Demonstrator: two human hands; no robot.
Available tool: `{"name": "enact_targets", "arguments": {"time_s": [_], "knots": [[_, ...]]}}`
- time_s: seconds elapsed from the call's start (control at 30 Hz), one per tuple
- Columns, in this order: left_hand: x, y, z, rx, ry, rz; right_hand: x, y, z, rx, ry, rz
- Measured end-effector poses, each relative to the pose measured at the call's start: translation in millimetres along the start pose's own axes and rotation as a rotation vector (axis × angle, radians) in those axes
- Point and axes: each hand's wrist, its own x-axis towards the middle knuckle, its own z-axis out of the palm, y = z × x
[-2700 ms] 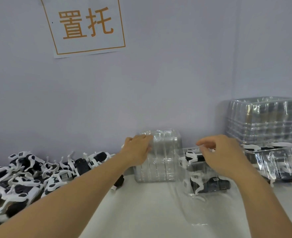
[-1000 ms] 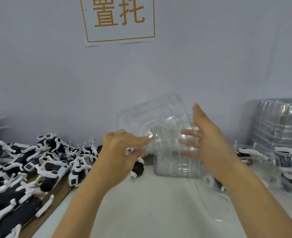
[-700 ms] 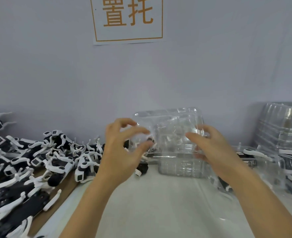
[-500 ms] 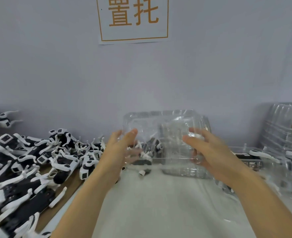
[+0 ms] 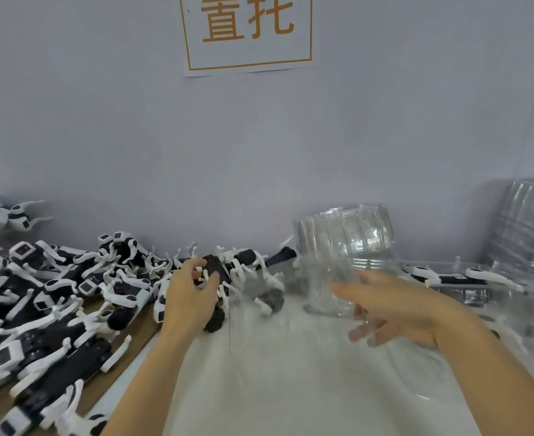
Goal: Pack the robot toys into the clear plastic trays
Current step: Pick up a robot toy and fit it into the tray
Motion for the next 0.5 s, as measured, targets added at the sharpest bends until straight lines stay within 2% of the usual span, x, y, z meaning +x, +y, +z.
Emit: {"name": "enact_targets", "arguments": {"time_s": [0.07,0.13,0.17,0.3,0.5], "knots": [[2,-27,9,0.345,-0.088,0.145,-1,0,6,-0.153,-0.038,0.064],[-5,-44,22,0.651,-0.252,0.18,-2,-3,10,-0.314,-0.037,0.113],[-10,-49,27,0.717,-0.282,0.171,-2,-4,11,-0.406,-0.025,0.117],[-13,-57,29,0.532,-0.13,0.09,-5,-6,11,-0.761,-0.016,0.018],[-6,-46,8,0.32,-0.015,-0.009,-5,-7,16,-0.764,-0.045,-0.085]]}}
